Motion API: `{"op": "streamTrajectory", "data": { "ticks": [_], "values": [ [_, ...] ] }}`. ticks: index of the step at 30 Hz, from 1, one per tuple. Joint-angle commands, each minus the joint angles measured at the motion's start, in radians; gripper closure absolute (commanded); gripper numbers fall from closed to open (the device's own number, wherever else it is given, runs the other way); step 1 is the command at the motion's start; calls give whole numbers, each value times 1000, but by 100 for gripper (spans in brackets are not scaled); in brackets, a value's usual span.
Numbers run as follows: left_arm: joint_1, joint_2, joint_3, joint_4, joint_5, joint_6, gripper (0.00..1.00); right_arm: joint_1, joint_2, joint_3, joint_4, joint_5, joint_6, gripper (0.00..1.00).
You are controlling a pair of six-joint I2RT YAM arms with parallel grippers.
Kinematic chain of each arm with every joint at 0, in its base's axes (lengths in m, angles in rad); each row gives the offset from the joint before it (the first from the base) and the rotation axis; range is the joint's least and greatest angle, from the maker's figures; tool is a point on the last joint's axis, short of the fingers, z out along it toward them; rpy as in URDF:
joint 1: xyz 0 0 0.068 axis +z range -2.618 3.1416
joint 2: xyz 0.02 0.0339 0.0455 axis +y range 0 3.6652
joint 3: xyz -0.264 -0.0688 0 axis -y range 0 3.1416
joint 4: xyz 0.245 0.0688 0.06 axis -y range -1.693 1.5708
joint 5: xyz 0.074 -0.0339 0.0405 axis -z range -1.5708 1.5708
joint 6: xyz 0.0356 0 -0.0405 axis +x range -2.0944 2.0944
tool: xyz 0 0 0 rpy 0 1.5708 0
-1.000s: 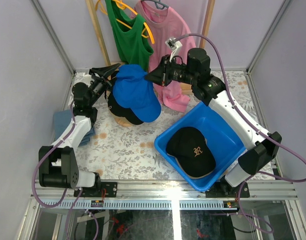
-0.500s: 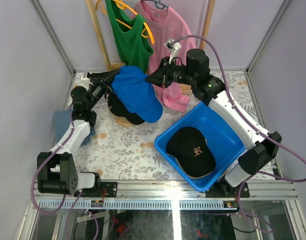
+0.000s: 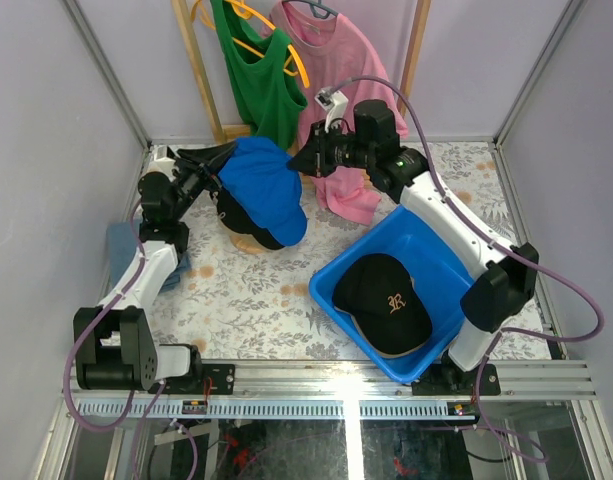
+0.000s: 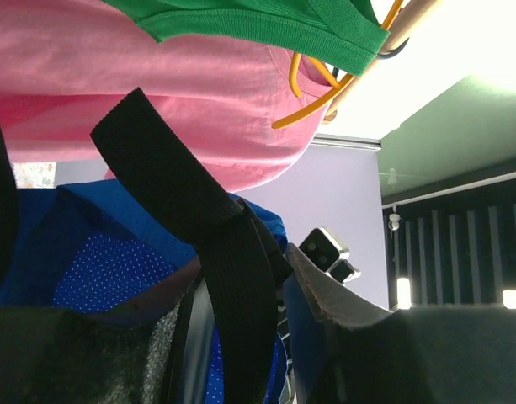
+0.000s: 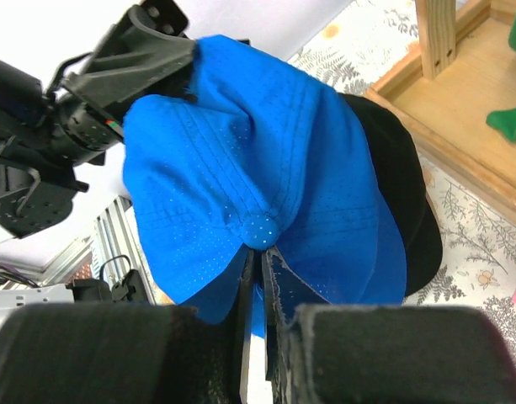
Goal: Stack the hats
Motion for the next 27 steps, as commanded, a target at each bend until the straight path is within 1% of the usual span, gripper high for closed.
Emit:
{"op": "streamTrajectory", "data": {
  "ticks": [1, 15, 22, 27],
  "values": [
    [14, -6, -20, 15, -19, 76, 69, -11, 23, 63, 21, 16, -19, 91],
    [16, 53, -19, 19, 17, 148, 65, -14, 46, 30, 31, 38, -33, 91],
    [17, 48, 15, -78, -1, 237, 64, -17, 51, 52, 7, 72, -61, 91],
    [17, 49, 5, -105, -11, 280, 64, -19, 68, 55, 14, 81, -63, 91]
  ]
}}
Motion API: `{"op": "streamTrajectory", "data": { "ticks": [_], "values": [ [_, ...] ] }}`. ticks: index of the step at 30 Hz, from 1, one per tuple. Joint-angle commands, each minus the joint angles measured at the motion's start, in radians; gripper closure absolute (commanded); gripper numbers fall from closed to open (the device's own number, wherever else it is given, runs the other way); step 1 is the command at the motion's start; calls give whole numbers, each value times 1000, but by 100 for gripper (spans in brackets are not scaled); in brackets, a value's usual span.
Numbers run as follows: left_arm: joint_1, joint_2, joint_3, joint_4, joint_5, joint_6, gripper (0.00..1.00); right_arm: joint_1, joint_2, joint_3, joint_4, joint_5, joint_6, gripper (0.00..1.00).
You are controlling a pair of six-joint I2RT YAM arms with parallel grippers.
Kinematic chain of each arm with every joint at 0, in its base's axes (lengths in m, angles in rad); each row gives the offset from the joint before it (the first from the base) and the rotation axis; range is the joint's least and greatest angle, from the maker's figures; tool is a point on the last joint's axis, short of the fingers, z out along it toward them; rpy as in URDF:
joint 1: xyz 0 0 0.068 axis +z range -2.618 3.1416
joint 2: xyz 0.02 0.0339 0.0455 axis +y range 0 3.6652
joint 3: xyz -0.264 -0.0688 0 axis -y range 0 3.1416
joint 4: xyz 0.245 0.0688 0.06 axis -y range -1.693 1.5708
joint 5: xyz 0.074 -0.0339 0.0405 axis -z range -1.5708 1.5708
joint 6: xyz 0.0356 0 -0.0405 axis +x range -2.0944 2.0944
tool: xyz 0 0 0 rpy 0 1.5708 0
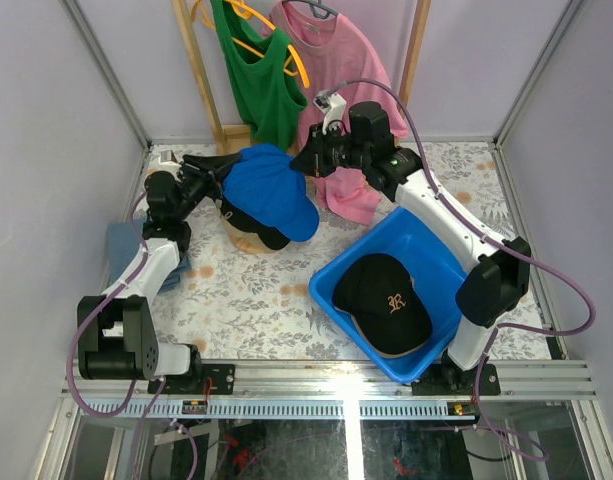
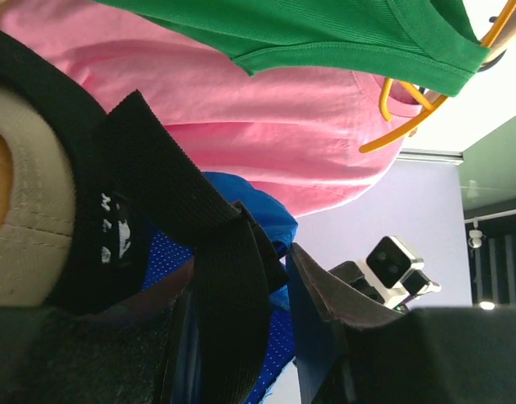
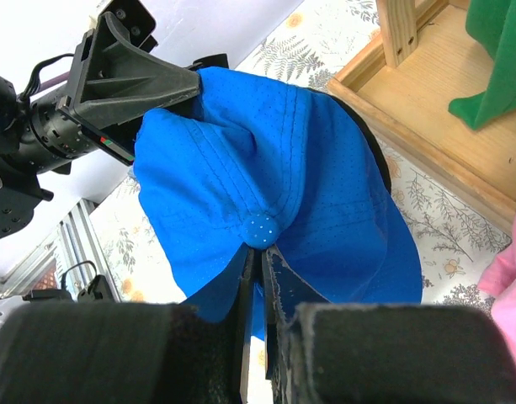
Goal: Stack the hats
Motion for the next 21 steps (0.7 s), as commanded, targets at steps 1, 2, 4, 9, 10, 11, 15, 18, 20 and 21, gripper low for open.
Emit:
{"op": "streamTrajectory", "data": {
  "ticks": [1, 2, 4, 9, 10, 11, 15, 18, 20, 21],
  "values": [
    [7, -5, 20, -33, -6, 76, 64, -12, 20, 50, 31, 23, -20, 91],
    [8, -8, 19, -39, -8, 85, 64, -12, 24, 49, 38, 23, -18, 91],
    [8, -10, 21, -54, -15, 102, 64, -11, 32, 44, 49, 21, -14, 91],
    [8, -23, 33, -102, -44, 159, 61, -12, 50, 29, 71, 20, -9, 91],
    [8, -30, 32, -110, -55, 168, 61, -12, 54, 30, 73, 19, -8, 91],
    [7, -34, 31, -119, -65, 178, 60, -12, 55, 29, 78, 18, -7, 91],
    [8, -47, 28, -148, -98, 214, 56, -13, 65, 23, 87, 18, -6, 91],
    [7, -54, 22, -166, -118, 231, 54, -12, 71, 18, 95, 13, 1, 91],
    [8, -61, 20, -184, -138, 245, 54, -12, 75, 17, 99, 6, 4, 91],
    [8, -65, 19, -193, -146, 252, 54, -12, 77, 15, 102, 3, 7, 90]
  ]
}}
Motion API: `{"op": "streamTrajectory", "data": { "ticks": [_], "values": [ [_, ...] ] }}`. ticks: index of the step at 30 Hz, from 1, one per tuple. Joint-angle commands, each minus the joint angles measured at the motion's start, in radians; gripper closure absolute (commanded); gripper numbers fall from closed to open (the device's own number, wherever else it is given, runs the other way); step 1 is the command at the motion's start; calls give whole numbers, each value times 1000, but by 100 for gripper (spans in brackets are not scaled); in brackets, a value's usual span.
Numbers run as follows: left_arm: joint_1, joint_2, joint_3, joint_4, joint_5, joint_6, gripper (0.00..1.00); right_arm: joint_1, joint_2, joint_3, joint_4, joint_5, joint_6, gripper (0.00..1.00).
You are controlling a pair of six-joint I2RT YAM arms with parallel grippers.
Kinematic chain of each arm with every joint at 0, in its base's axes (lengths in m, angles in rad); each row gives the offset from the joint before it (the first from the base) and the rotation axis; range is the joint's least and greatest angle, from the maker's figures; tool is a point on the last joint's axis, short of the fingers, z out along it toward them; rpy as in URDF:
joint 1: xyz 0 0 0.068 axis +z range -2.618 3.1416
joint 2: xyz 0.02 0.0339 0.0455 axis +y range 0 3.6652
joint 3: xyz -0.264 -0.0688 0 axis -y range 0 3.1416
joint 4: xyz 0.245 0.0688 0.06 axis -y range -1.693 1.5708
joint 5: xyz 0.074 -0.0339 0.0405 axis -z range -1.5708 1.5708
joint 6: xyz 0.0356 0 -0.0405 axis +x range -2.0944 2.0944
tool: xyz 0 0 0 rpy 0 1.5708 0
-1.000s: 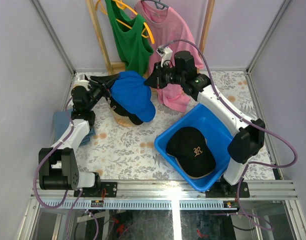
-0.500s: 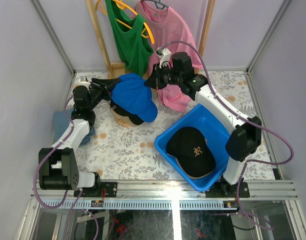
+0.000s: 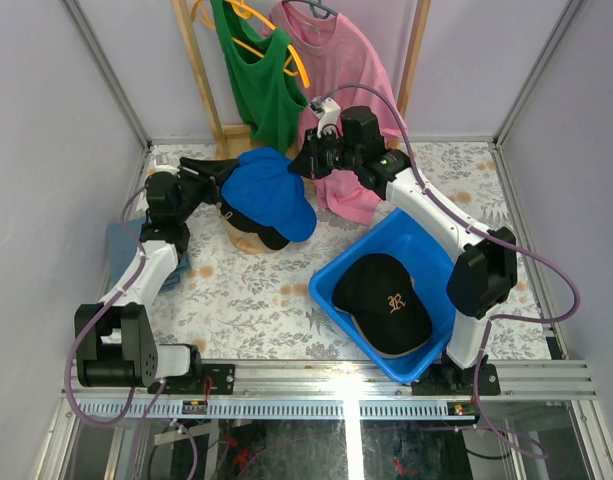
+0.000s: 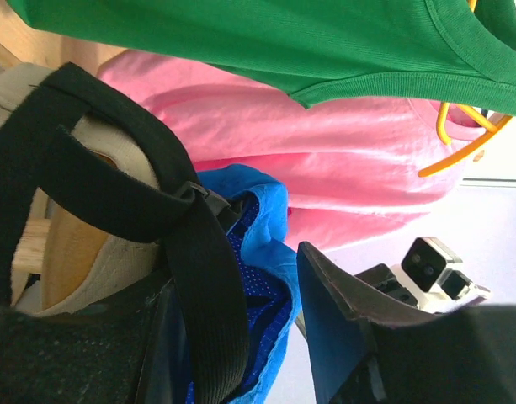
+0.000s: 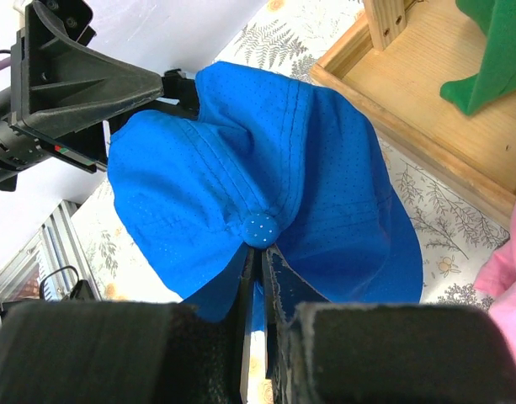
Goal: Stack the hats
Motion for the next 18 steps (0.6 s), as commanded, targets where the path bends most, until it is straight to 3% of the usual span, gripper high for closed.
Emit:
{"op": "streamTrajectory", "data": {
  "ticks": [1, 18],
  "values": [
    [8, -34, 18, -45, -63, 67, 54, -7, 0, 12, 70, -12, 11, 90],
    [18, -91, 18, -195, -168, 165, 54, -5, 14, -10, 80, -37, 22, 90]
  ]
}}
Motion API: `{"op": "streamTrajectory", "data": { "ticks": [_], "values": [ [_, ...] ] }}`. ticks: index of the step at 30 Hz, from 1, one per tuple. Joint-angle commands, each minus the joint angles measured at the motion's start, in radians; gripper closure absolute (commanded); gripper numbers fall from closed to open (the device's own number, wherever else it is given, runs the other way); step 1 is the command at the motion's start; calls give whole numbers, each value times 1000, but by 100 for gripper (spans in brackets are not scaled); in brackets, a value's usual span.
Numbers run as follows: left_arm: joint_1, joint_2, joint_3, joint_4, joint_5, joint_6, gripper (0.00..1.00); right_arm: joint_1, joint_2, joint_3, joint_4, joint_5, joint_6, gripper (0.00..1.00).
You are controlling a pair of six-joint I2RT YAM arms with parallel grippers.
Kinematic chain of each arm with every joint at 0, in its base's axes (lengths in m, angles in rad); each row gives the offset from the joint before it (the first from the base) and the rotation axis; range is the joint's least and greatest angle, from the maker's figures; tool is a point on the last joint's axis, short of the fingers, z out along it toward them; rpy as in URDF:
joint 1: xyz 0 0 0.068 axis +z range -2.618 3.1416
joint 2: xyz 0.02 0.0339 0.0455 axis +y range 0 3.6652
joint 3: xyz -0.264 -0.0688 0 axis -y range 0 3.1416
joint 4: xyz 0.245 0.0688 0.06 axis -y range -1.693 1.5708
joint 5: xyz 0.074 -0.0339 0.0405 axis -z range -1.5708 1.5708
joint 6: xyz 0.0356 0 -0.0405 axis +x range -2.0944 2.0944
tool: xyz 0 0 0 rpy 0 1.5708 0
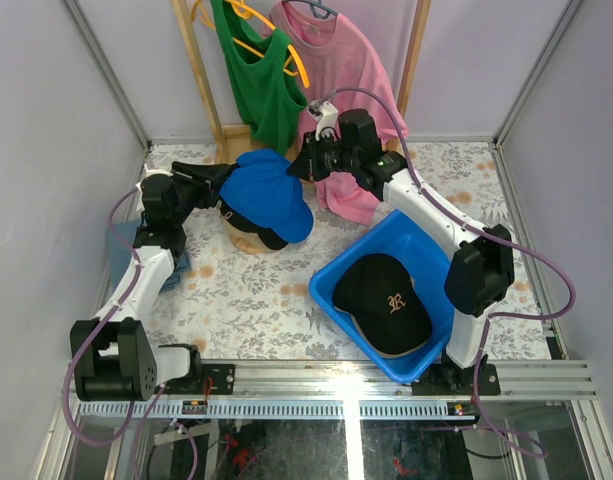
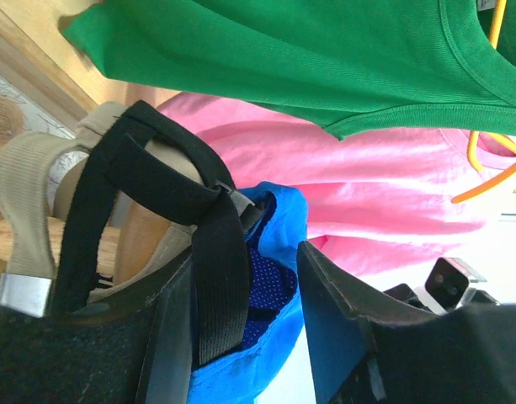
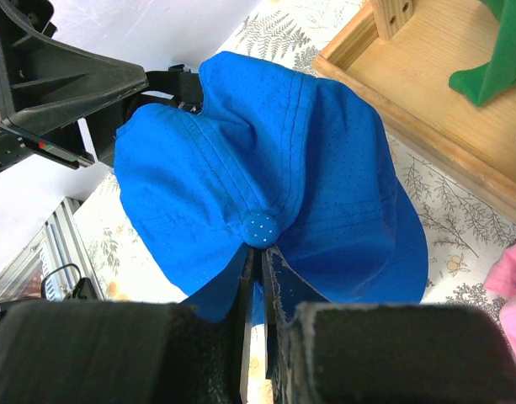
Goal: Stack the hats
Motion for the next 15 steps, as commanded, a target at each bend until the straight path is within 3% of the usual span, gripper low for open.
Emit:
{"op": "streamTrajectory", "data": {
  "ticks": [1, 15],
  "values": [
    [9, -20, 19, -54, -49, 56, 54, -6, -5, 5, 56, -25, 7, 90],
    [16, -36, 30, -129, -92, 106, 57, -6, -1, 6, 45, -28, 2, 87]
  ]
}}
